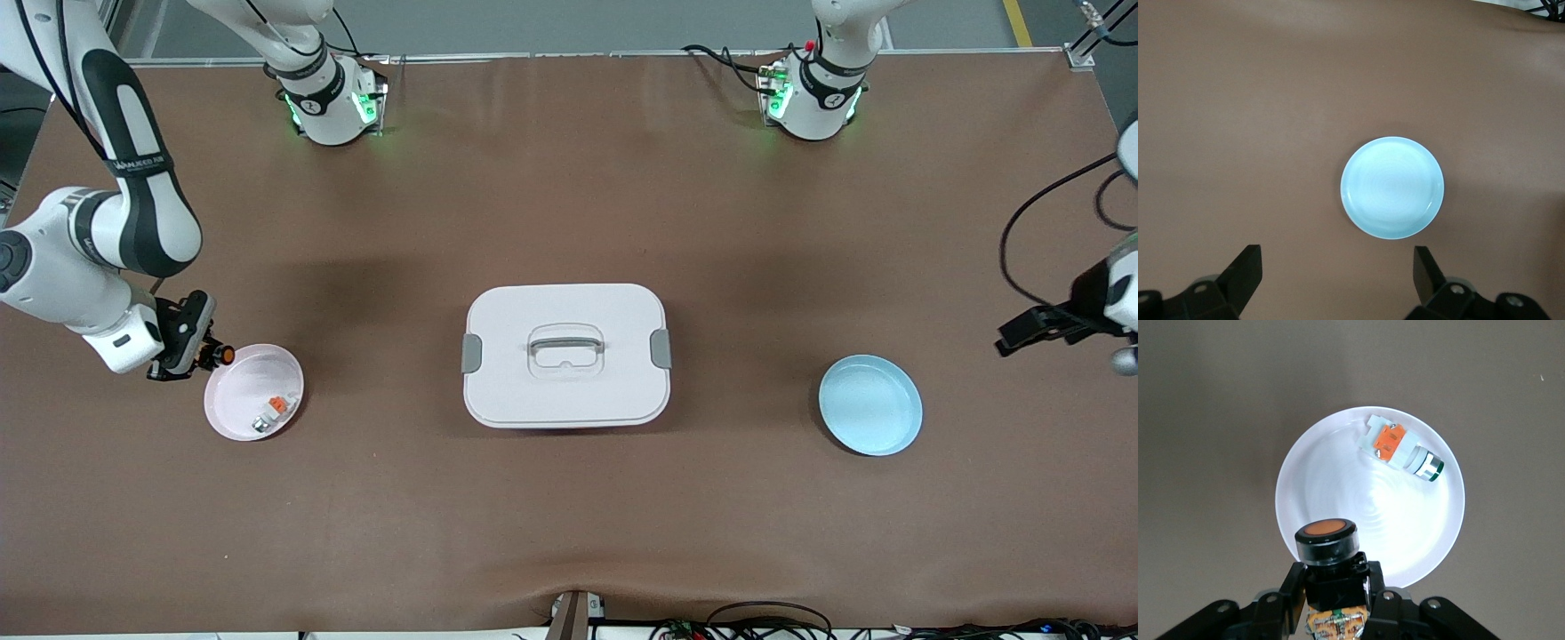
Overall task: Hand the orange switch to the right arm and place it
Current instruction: 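Carry the switch to the white plate while the left gripper withdraws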
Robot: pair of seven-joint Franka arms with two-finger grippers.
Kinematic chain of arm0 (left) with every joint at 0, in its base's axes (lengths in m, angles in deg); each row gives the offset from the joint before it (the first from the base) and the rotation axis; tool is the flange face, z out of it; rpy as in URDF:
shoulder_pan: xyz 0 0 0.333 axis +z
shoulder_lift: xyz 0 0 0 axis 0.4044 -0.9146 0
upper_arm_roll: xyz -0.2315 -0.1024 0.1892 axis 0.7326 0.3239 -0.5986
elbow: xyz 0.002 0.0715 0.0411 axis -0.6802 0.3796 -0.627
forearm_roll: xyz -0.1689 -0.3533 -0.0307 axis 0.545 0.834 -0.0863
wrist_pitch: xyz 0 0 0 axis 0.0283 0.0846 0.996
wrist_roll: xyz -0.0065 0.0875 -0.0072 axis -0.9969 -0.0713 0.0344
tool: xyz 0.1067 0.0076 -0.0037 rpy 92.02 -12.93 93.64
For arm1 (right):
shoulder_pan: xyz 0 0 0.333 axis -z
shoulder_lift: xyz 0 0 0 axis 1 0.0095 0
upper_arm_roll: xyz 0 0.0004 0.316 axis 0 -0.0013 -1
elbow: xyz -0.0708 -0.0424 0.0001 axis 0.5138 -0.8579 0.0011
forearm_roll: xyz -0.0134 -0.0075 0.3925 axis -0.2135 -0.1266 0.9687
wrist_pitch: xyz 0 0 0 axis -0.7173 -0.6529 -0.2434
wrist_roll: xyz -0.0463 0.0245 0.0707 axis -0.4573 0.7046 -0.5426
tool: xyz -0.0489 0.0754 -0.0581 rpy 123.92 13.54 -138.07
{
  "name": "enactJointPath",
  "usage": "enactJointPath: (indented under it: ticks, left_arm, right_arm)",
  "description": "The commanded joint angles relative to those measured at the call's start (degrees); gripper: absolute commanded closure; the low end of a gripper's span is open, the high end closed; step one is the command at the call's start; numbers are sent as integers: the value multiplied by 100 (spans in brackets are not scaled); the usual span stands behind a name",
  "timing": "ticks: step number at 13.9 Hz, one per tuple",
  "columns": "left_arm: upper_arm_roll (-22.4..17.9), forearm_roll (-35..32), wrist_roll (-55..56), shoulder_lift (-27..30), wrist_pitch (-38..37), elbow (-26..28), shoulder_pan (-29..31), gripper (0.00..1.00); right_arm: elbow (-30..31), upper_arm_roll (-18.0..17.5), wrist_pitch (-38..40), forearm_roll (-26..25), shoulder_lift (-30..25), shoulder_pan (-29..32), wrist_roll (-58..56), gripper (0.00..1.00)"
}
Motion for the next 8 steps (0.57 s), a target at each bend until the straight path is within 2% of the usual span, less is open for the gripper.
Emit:
enactJointPath:
  ticks: [1,8]
  left_arm:
    - [34,-15,-196,186,-487,-284,37,0]
    - [17,249,-398,705,-954,-276,107,0]
  right_arm:
    - [-28,-80,-255,-134,178,8,383,100]
    - [227,-63,-1335,-134,538,-90,455,100]
